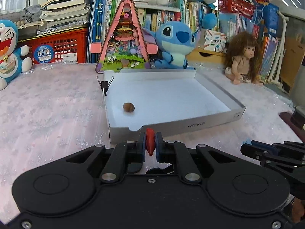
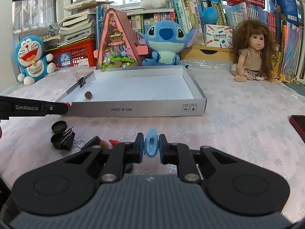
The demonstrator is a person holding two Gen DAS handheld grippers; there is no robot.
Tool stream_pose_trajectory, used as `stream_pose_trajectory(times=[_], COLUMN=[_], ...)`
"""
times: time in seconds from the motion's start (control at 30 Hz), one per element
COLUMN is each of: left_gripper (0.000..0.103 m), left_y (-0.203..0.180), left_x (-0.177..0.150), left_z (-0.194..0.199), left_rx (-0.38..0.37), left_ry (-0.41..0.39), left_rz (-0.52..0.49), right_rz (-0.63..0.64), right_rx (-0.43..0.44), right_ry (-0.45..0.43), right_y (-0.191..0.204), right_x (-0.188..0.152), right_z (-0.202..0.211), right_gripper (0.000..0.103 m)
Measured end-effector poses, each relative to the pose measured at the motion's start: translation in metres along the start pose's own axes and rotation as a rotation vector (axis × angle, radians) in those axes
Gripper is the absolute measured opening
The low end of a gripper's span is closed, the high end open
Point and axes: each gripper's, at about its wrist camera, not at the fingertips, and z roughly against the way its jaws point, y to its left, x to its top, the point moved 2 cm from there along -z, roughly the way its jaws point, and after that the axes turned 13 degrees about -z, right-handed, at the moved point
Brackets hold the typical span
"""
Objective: Organize rigid objects
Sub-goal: 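Carry the red stick and blue clip over the tray with both tools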
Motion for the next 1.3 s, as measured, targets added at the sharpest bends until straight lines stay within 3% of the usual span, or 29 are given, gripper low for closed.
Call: stream_pose_trajectory(times=[0.3,0.57,0.9,1.3], left_gripper=[0.009,0.009,0.009,0.009], left_y=[0.010,0.015,0.014,0.015], left_x=[0.026,0.051,0.055,0.046], left_z=[-0.007,-0.040,-0.103,-0.119], left_rx=[0.016,0.000,-0.005,0.009], left_ry=[-0.052,-0.130,-0.012,0.031], left_rz=[0.022,0.036,0.023,0.025], right_rz=[-0.018,-0.075,-0.127,-0.083], right_rx=[-0.008,0.010,-0.038,-0.070], right_ry=[-0.067,-0.087,0.001,0.029], right_y=[-0.006,-0.019,-0.035,-0.029], right_x=[0.036,0.076,0.081,0.076], right_z=[-0.010,-0.050,-0.101,-0.107], right_gripper=[0.020,0.020,0.020,0.020])
